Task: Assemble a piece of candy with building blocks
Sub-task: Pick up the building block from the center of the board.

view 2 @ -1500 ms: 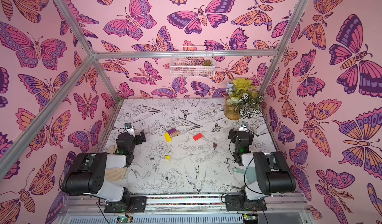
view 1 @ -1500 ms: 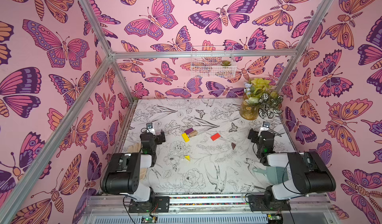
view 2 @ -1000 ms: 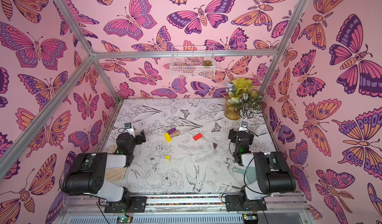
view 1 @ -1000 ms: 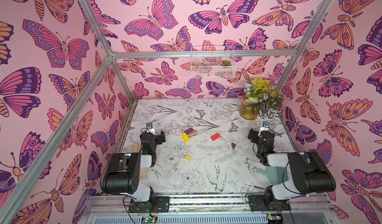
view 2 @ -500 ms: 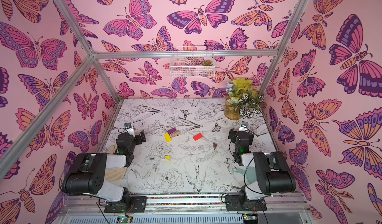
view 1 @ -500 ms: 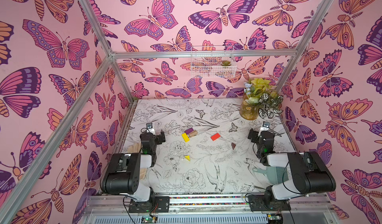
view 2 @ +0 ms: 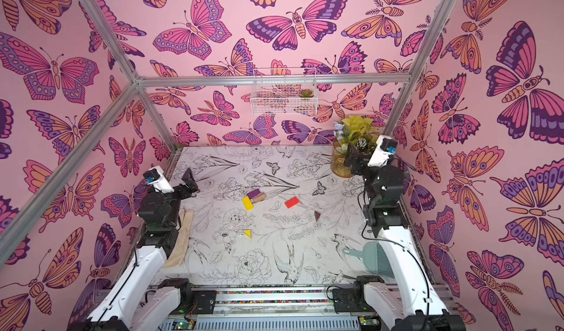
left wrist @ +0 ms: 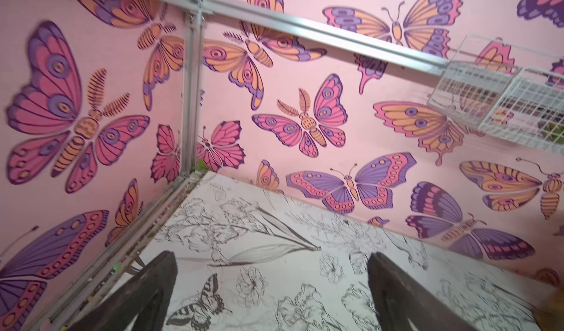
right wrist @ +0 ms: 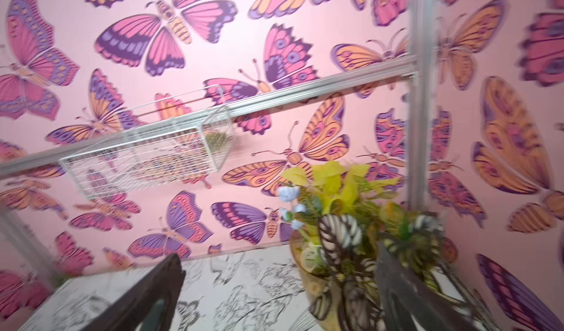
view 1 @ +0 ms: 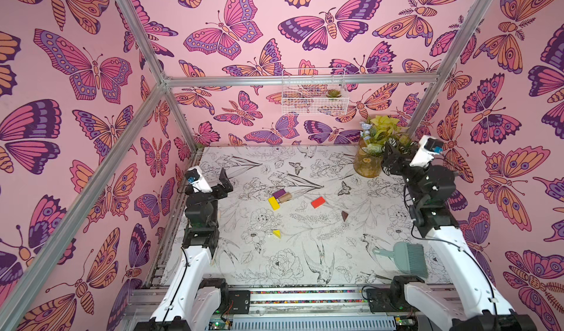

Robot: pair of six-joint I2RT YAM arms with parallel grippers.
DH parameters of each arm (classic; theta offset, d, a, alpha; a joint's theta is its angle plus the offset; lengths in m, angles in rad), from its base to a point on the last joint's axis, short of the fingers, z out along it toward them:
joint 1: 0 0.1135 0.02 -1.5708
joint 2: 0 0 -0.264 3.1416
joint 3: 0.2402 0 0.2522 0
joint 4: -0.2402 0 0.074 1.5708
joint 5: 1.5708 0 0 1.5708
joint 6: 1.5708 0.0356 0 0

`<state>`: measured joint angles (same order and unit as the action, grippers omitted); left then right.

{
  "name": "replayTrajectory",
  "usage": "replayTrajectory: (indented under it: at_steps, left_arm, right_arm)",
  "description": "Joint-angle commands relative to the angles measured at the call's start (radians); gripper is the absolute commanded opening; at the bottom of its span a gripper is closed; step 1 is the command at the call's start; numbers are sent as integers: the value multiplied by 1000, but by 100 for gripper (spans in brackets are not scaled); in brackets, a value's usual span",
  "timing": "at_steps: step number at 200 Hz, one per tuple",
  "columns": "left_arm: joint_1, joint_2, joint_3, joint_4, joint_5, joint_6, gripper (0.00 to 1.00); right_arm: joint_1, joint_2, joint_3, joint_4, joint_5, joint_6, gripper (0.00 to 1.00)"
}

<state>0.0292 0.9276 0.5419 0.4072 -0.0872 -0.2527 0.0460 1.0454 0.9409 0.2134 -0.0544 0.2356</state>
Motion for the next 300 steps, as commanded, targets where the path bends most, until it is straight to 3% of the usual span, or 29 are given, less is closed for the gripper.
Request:
replayTrajectory:
  at_steps: [1, 10, 31, 59, 85, 147, 191, 242, 300]
  left_arm:
    - [-37, 60, 21, -169, 115, -31, 98]
    - [-69, 73, 21, -174, 99, -22, 98]
    - [-151, 120, 28, -183, 21, 34, 98]
    - [-172, 175, 58, -231, 19, 42, 98]
    - [-172, 179, 63, -244, 36, 28, 98]
    - [-171, 163, 40, -248, 36, 17, 99]
    - [-172, 157, 36, -248, 30, 18, 99]
    - [-171, 134, 26, -251, 21, 18, 100]
    - [-171, 127, 24, -251, 14, 16, 100]
  right_arm:
    - [136, 174, 107, -411, -119, -100, 99]
    - [223, 228, 142, -462, -25, -145, 99]
    - [372, 369, 204, -535, 56, -203, 99]
    - [468, 606, 351, -702, 56, -229, 99]
    - [535, 737, 424, -764, 148, -259, 99]
    - [541, 884, 484, -799, 200, -264, 99]
    - [540, 975, 545, -816, 119, -265, 99]
    - [540, 1020, 569, -827, 113, -254, 99]
    - [522, 1038, 535, -817, 88, -207, 87]
